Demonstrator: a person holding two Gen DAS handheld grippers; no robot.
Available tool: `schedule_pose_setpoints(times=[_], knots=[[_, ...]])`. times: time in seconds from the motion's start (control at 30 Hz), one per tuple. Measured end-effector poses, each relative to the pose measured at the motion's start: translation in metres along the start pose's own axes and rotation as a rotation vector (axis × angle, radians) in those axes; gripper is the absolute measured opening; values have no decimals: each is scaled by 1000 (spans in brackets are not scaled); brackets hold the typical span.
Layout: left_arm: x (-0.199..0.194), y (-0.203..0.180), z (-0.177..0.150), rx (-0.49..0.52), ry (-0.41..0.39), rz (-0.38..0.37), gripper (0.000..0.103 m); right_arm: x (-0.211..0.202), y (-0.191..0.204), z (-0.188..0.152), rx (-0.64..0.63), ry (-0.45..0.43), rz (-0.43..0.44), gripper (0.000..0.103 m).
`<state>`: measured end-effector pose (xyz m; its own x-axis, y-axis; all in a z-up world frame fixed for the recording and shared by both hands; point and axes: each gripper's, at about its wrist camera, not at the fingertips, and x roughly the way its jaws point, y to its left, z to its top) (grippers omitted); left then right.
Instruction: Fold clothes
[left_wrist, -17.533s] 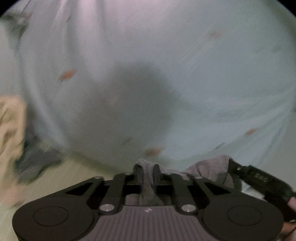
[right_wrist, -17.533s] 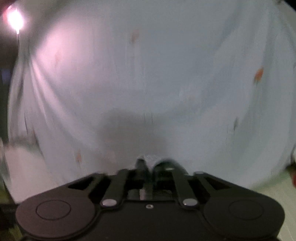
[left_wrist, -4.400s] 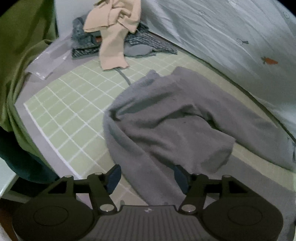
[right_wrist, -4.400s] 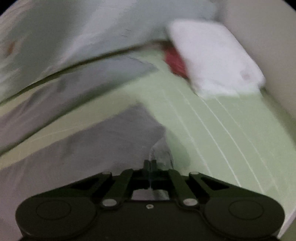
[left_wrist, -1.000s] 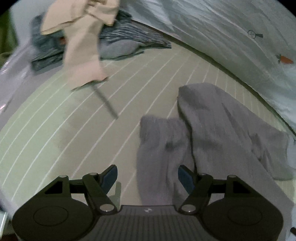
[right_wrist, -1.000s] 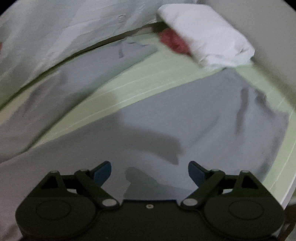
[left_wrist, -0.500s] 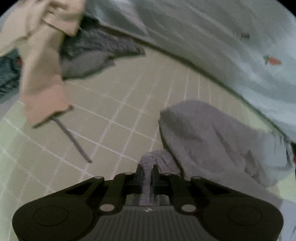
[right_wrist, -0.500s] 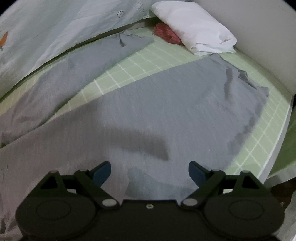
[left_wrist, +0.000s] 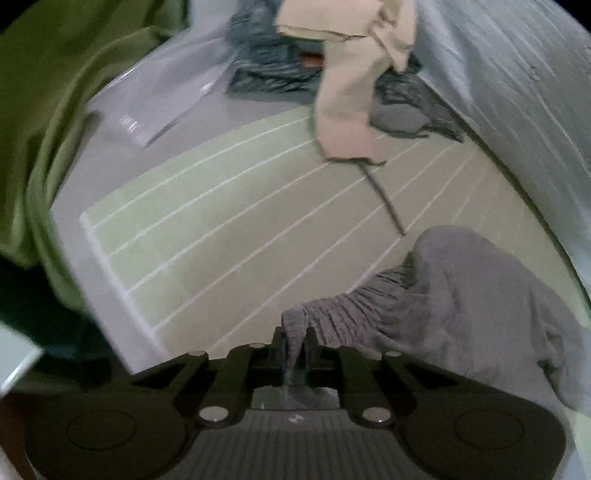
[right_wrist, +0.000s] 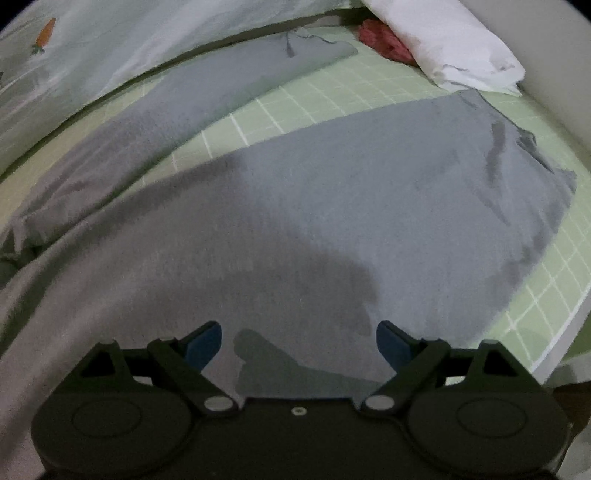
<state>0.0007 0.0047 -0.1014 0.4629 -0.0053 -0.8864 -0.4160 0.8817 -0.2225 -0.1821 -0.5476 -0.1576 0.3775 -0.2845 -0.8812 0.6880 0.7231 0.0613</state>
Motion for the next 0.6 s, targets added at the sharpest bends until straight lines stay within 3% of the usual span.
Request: schedule_pose_setpoints(times=[0.07, 0.2, 0.27, 0.47, 0.6], knots=[[-7, -3, -7, -1, -18, 0, 20, -3, 0, 7, -8, -14, 16, 91], [-15, -18, -1, 29, -78, -40, 46, -4, 6, 22, -27, -32, 43, 91], [-15, -26, 6, 38, -94, -71, 53, -2, 10, 29, -41, -36, 51, 91], [8, -57, 34, 76, -84, -124, 61, 0, 21, 39, -69, -55, 54, 92], [39, -73, 54, 66, -20, -159, 64, 6, 27, 51, -38, -55, 49, 92]])
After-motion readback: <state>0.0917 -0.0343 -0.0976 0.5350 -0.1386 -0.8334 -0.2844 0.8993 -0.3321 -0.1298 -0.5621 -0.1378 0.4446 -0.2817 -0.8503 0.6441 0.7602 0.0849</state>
